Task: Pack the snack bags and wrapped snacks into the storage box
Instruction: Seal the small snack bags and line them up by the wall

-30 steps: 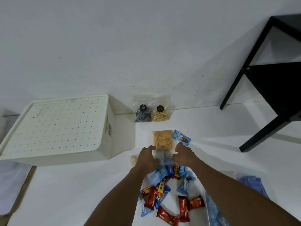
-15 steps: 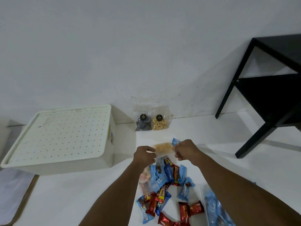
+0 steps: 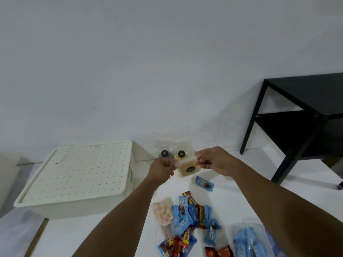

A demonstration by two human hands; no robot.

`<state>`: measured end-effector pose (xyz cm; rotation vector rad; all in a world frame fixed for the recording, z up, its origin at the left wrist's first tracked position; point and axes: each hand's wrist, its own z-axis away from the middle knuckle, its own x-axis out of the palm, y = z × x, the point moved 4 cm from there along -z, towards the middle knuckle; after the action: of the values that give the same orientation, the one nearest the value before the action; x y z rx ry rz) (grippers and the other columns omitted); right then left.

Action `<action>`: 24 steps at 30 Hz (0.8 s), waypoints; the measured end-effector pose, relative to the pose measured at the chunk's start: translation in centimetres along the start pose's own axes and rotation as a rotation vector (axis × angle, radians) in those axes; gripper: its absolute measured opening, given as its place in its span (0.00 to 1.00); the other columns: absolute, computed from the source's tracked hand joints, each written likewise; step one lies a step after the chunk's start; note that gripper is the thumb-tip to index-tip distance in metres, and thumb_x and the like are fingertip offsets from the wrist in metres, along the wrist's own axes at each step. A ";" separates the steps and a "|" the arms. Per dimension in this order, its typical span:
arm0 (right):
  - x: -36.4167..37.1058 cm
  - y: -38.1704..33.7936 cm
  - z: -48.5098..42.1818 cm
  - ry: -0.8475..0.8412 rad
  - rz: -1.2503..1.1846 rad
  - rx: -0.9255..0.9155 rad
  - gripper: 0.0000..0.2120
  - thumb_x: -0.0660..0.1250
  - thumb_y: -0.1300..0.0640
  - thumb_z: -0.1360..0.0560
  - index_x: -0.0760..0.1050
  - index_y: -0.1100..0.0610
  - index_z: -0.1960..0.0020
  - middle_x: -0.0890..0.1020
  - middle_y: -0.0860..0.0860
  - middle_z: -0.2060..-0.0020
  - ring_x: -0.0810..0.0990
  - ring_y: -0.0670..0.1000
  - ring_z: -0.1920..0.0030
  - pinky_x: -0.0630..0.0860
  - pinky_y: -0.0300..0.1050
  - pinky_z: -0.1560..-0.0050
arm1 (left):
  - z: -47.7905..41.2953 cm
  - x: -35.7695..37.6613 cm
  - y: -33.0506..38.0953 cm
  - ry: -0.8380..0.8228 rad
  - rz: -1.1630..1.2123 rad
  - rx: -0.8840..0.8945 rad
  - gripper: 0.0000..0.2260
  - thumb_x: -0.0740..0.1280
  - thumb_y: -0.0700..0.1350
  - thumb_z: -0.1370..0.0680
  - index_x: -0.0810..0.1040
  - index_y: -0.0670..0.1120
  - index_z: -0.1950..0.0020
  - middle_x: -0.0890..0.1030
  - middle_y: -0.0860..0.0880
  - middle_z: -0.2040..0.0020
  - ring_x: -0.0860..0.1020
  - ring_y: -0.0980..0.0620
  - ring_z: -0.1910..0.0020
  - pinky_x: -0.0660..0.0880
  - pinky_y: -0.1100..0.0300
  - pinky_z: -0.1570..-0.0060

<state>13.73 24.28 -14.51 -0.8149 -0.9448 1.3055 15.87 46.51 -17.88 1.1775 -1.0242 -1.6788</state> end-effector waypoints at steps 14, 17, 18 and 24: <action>0.1 -5.0 2.3 0.140 0.450 -0.281 0.09 0.74 0.57 0.26 0.82 0.63 0.52 0.86 0.58 0.62 0.78 0.47 0.67 0.72 0.40 0.67 | 1.0 -2.9 5.4 0.072 0.254 0.082 0.07 0.76 0.42 0.27 0.85 0.39 0.55 0.83 0.47 0.66 0.77 0.55 0.70 0.76 0.61 0.63; 0.2 -5.4 2.6 0.137 0.499 -0.309 0.09 0.73 0.57 0.25 0.82 0.63 0.53 0.85 0.55 0.65 0.77 0.46 0.68 0.71 0.34 0.70 | 1.0 -3.2 5.3 0.013 0.273 0.071 0.09 0.76 0.41 0.27 0.85 0.37 0.53 0.84 0.42 0.61 0.80 0.52 0.65 0.80 0.58 0.56; 0.2 -5.6 2.6 0.139 0.518 -0.318 0.09 0.73 0.56 0.25 0.81 0.63 0.54 0.85 0.53 0.65 0.77 0.46 0.68 0.72 0.34 0.69 | 1.1 -3.4 5.2 -0.001 0.281 0.072 0.09 0.77 0.41 0.28 0.85 0.36 0.52 0.85 0.40 0.59 0.80 0.51 0.63 0.80 0.56 0.53; 0.8 -6.1 2.9 0.127 0.589 -0.370 0.11 0.72 0.55 0.24 0.80 0.63 0.54 0.82 0.52 0.68 0.74 0.42 0.70 0.72 0.38 0.64 | 1.6 -3.6 6.0 -0.046 0.229 0.106 0.07 0.73 0.40 0.24 0.82 0.36 0.56 0.80 0.41 0.62 0.75 0.47 0.64 0.77 0.57 0.60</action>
<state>13.58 24.36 -7.71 -1.5291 -0.8883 1.5701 16.17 48.12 -10.93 1.0484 -1.2412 -1.4925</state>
